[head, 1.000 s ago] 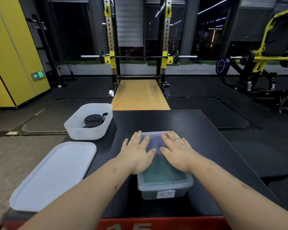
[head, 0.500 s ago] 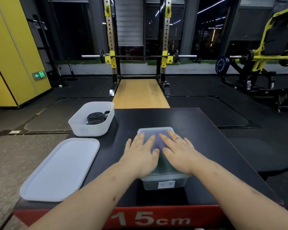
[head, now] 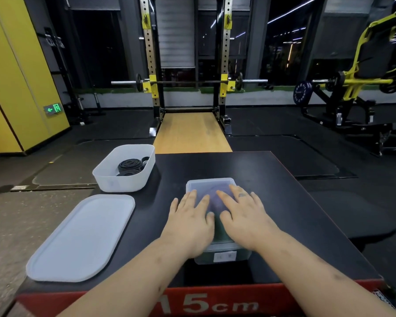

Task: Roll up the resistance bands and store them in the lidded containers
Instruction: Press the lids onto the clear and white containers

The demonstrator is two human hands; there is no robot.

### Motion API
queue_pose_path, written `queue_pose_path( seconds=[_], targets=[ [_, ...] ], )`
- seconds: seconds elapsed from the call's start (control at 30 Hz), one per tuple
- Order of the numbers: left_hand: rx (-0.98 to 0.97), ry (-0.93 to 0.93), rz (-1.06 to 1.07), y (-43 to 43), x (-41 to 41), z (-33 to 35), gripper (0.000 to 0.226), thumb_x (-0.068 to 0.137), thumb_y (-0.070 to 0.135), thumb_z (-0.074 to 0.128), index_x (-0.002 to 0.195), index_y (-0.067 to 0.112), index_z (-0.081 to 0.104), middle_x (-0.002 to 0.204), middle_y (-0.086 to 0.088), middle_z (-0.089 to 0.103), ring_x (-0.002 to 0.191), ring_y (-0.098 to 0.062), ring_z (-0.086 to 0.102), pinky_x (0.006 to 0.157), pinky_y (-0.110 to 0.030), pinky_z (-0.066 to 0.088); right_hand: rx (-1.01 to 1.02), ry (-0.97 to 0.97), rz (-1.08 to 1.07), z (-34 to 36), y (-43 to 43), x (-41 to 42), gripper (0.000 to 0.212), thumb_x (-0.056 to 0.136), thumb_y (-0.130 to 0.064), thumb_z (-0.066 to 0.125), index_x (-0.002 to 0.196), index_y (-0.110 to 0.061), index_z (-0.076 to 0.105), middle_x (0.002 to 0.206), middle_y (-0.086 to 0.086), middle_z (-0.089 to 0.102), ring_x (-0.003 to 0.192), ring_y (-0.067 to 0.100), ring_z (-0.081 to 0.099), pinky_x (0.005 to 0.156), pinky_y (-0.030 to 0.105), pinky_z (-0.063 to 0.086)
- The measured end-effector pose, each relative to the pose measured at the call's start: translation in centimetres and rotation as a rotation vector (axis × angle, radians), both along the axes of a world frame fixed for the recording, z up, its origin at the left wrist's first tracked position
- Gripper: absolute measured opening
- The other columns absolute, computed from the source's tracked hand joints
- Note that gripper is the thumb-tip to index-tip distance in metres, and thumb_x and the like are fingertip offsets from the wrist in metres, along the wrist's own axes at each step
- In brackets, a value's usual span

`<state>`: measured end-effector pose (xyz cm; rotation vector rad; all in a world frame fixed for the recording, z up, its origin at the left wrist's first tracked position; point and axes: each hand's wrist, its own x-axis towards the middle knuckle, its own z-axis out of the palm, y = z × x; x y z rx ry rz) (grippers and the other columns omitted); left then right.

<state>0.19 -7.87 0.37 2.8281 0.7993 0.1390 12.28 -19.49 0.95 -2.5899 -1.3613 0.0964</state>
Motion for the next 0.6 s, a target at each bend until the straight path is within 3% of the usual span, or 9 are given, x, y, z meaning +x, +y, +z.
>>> queue_pose_path(
  seconds=[0.13,0.27,0.33,0.47,0.6],
  targets=[
    [-0.041,-0.043,0.011,-1.1,-0.8,0.0,0.058,0.109,0.038,0.02,0.163,0.025,0.007,0.171,-0.009,0.001,0.158,-0.018,-0.004,0.127,-0.044,-0.003,0.005,-0.016,-0.023,0.2,-0.8,-1.4,0.063,0.102,-0.037,0.023,0.165,-0.034,0.013,0.174,0.007,0.004,0.16,0.017,-0.001,0.129,0.046,-0.003],
    [-0.044,-0.07,0.024,-2.0,-1.1,-1.3,0.058,0.108,0.04,0.018,0.163,0.03,0.002,0.171,-0.006,-0.007,0.157,-0.017,-0.014,0.127,-0.045,-0.007,-0.03,-0.063,-0.027,-0.8,-1.0,-2.6,0.089,0.077,-0.05,-0.01,0.164,-0.037,0.004,0.174,0.004,-0.004,0.16,0.018,-0.005,0.129,0.048,-0.003],
    [-0.044,-0.096,0.037,-1.9,-1.0,-1.7,0.059,0.107,0.041,0.019,0.163,0.032,0.002,0.171,-0.005,-0.008,0.156,-0.015,-0.016,0.127,-0.045,-0.007,-0.015,-0.072,-0.04,-1.1,-0.9,-2.4,0.094,0.072,-0.052,-0.012,0.164,-0.039,0.004,0.174,0.004,-0.003,0.16,0.018,-0.005,0.129,0.049,-0.004],
    [-0.057,-0.078,0.033,-1.9,-0.9,-1.8,0.06,0.107,0.043,0.02,0.163,0.032,0.001,0.171,-0.004,-0.01,0.156,-0.015,-0.017,0.127,-0.046,-0.008,-0.016,-0.055,-0.033,-1.4,-1.1,-2.3,0.085,0.08,-0.053,-0.006,0.164,-0.039,0.005,0.174,0.003,-0.002,0.16,0.017,-0.006,0.129,0.048,-0.005],
    [-0.093,-0.003,0.022,-0.8,-1.1,-1.1,0.063,0.106,0.052,0.018,0.162,0.034,-0.004,0.171,-0.002,-0.016,0.156,-0.014,-0.02,0.126,-0.05,-0.01,0.028,0.045,0.01,-0.9,-1.4,-1.2,0.063,0.104,-0.038,0.025,0.164,-0.037,0.007,0.174,0.004,-0.005,0.159,0.016,-0.01,0.129,0.044,-0.006]
  ],
)
